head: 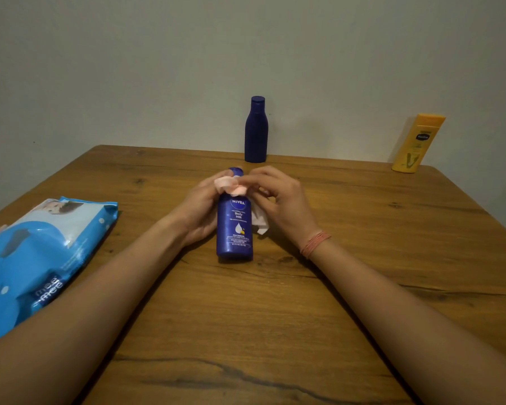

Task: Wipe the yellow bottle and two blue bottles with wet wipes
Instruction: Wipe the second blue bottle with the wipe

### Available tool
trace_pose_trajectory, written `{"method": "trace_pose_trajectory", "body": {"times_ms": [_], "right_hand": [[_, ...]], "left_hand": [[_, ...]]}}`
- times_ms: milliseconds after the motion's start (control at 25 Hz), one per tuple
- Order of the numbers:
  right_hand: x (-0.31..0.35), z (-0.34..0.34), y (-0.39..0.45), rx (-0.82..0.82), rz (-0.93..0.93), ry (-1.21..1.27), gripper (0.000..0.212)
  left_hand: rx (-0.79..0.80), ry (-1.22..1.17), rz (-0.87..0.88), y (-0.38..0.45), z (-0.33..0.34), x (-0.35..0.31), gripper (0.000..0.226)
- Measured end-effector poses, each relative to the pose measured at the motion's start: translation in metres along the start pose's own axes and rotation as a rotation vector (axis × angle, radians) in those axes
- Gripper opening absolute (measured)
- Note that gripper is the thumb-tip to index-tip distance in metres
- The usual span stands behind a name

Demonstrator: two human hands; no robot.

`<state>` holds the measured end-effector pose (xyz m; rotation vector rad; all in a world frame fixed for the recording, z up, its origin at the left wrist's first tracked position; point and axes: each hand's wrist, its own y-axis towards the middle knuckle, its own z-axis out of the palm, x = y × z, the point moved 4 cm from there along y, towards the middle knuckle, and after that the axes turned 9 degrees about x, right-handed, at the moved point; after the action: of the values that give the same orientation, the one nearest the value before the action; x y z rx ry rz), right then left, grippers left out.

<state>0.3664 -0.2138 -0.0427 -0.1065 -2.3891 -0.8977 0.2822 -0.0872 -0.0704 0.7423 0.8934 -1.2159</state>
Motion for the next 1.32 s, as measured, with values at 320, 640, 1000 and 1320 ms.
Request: {"method": "trace_pose_trajectory", "body": {"times_ms": [320,640,1000,1320], "right_hand": [[0.005,0.008,-0.002,0.115,-0.016,-0.031,0.025],[-0.016,-0.001,-0.003,-0.035,0.264,0.178,0.021],[-0.023,0.005,-0.004,-0.049,0.286,0.235,0.019],[-0.026,0.009,0.003,0.0,0.295,0.256,0.02]], "left_hand": [[-0.08,0.023,0.077,-0.004,-0.014,-0.018,0.039],[-0.217,0.899,0.248,-0.013,-0.021,-0.125,0.038],[-0.519,1.537,0.056,0.042,-0.097,-0.228,0.035],[-0.717,1.602,-0.011,0.043,-0.169,-0.255,0.037]]}}
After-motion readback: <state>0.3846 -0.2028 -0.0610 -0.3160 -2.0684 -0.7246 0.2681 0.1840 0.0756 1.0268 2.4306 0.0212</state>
